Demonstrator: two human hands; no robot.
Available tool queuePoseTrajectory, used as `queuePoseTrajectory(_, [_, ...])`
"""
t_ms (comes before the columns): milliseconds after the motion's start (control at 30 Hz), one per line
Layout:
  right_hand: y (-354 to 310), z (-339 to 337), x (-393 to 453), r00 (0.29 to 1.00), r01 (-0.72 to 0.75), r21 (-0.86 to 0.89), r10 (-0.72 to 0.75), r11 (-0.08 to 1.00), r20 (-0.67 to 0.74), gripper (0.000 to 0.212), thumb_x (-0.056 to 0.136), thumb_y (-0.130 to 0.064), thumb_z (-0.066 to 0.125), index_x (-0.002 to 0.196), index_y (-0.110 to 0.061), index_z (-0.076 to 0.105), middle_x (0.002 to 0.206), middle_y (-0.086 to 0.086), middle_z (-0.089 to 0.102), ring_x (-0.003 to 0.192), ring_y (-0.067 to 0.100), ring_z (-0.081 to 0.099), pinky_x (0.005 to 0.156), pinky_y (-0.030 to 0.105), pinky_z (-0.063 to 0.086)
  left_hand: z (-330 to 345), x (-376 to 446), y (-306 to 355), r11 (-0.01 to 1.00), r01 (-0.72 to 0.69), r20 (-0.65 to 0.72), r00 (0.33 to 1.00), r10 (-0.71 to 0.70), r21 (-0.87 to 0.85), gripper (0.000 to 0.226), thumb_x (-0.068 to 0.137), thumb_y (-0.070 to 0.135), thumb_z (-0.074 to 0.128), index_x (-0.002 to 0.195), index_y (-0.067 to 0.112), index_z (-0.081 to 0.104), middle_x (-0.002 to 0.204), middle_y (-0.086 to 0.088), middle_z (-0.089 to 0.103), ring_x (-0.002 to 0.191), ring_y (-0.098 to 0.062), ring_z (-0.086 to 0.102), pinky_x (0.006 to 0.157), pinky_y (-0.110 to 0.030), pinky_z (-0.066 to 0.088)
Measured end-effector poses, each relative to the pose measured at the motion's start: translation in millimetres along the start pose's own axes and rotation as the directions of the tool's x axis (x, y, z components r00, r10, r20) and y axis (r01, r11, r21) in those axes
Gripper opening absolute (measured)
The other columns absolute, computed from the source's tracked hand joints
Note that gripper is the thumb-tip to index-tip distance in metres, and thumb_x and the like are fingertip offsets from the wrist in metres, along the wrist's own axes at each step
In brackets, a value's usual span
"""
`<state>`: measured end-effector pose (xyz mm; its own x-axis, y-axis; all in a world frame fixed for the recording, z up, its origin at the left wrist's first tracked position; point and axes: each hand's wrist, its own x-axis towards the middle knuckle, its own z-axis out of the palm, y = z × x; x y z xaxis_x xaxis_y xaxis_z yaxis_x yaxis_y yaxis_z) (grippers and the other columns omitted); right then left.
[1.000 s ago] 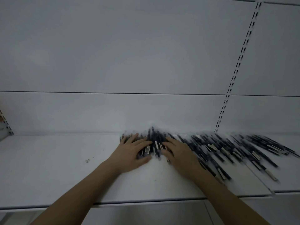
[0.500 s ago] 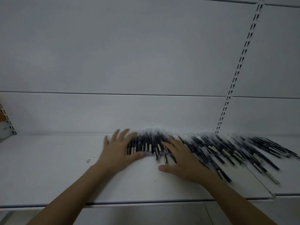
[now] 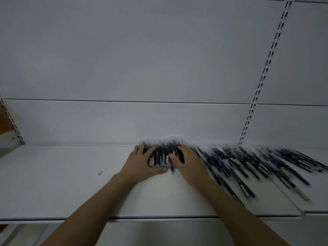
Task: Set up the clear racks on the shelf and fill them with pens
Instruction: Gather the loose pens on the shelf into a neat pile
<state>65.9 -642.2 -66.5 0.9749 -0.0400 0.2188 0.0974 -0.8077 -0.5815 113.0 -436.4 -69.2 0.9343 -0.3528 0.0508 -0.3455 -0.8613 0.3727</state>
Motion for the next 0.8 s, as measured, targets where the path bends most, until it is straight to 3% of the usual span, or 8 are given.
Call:
queuePoseTrajectory(100, [12,-10,-5,0.985,0.098,-0.009,-0.096,0.995,0.146,0.078,0.089,-0.069,0.051,0.154,-0.036,0.023,0.165,-0.011,0.010,0.152,0.013,0.008,0.123,0.044,0.016,-1,0,-3,1.000,0.002,-0.025,1.000,-0.002,-0.022,0.104,0.067,0.089,0.051,0.153,0.048,0.010,0.166,0.002,0.000,0.153,-0.024,-0.004,0.122,-0.045,0.016])
queuePoseTrajectory(200, [26,-18,-9,0.949,0.157,-0.011,-0.147,0.988,0.279,0.091,0.080,-0.070,0.062,0.154,-0.045,0.015,0.164,-0.018,-0.001,0.152,0.009,0.002,0.123,0.047,0.016,-3,2,-4,0.999,-0.018,-0.004,1.000,0.018,-0.047,0.108,0.062,0.092,0.050,0.153,0.048,0.013,0.166,0.003,0.001,0.153,-0.022,-0.001,0.121,-0.045,0.022])
queuePoseTrajectory(333, [21,-13,-4,0.979,0.126,0.019,-0.127,0.992,0.160,0.081,0.087,-0.055,0.067,0.154,-0.037,0.026,0.164,-0.014,0.012,0.151,0.009,0.010,0.123,0.041,0.018,-2,2,-1,0.988,-0.115,-0.008,0.993,0.115,-0.104,0.124,0.048,0.100,0.043,0.155,0.042,0.018,0.166,0.004,0.003,0.152,-0.016,0.008,0.120,-0.036,0.023])
queuePoseTrajectory(400, [14,-8,-2,0.987,0.136,-0.027,-0.133,0.990,0.084,0.071,0.093,-0.048,0.063,0.153,-0.032,0.029,0.164,-0.008,0.017,0.151,0.013,0.014,0.123,0.040,0.017,1,2,4,0.984,-0.130,0.028,0.990,0.135,-0.119,0.123,0.050,0.095,0.052,0.155,0.042,0.014,0.166,0.006,-0.005,0.153,-0.015,0.000,0.122,-0.039,0.018])
queuePoseTrajectory(500, [8,-6,-3,0.988,0.130,-0.086,-0.122,0.988,0.089,0.070,0.095,-0.046,0.059,0.155,-0.030,0.026,0.165,-0.005,0.014,0.151,0.017,0.012,0.123,0.041,0.016,3,2,10,0.992,-0.102,0.037,0.994,0.105,-0.072,0.123,0.057,0.091,0.054,0.156,0.040,0.004,0.164,0.004,-0.018,0.150,-0.020,-0.020,0.123,-0.044,0.006])
queuePoseTrajectory(567, [7,-8,-7,0.990,0.104,-0.050,-0.099,0.993,0.102,0.078,0.092,-0.053,0.060,0.156,-0.030,0.021,0.165,-0.006,0.011,0.152,0.015,0.010,0.123,0.040,0.014,3,2,12,0.995,-0.100,0.008,0.995,0.100,-0.019,0.122,0.061,0.090,0.052,0.157,0.035,0.000,0.162,0.003,-0.024,0.148,-0.022,-0.027,0.122,-0.044,0.000])
queuePoseTrajectory(667, [6,-15,-16,0.988,0.076,-0.013,-0.073,0.997,0.135,0.100,0.079,-0.078,0.052,0.157,-0.029,0.014,0.166,-0.006,0.004,0.152,0.016,0.003,0.124,0.040,0.013,1,1,11,0.985,-0.170,0.017,0.985,0.170,0.001,0.120,0.055,0.094,0.045,0.154,0.044,0.000,0.163,0.008,-0.021,0.149,-0.025,-0.022,0.122,-0.046,-0.001])
queuePoseTrajectory(800, [7,-42,-28,0.936,-0.046,-0.021,0.050,0.999,0.349,0.102,0.084,-0.046,0.075,0.157,-0.037,0.005,0.164,-0.013,-0.015,0.153,0.015,0.000,0.120,0.036,0.023,-3,4,9,0.979,-0.202,0.080,0.976,0.202,-0.006,0.113,0.053,0.097,0.044,0.150,0.056,0.003,0.165,0.012,-0.011,0.150,-0.027,-0.019,0.121,-0.051,-0.002])
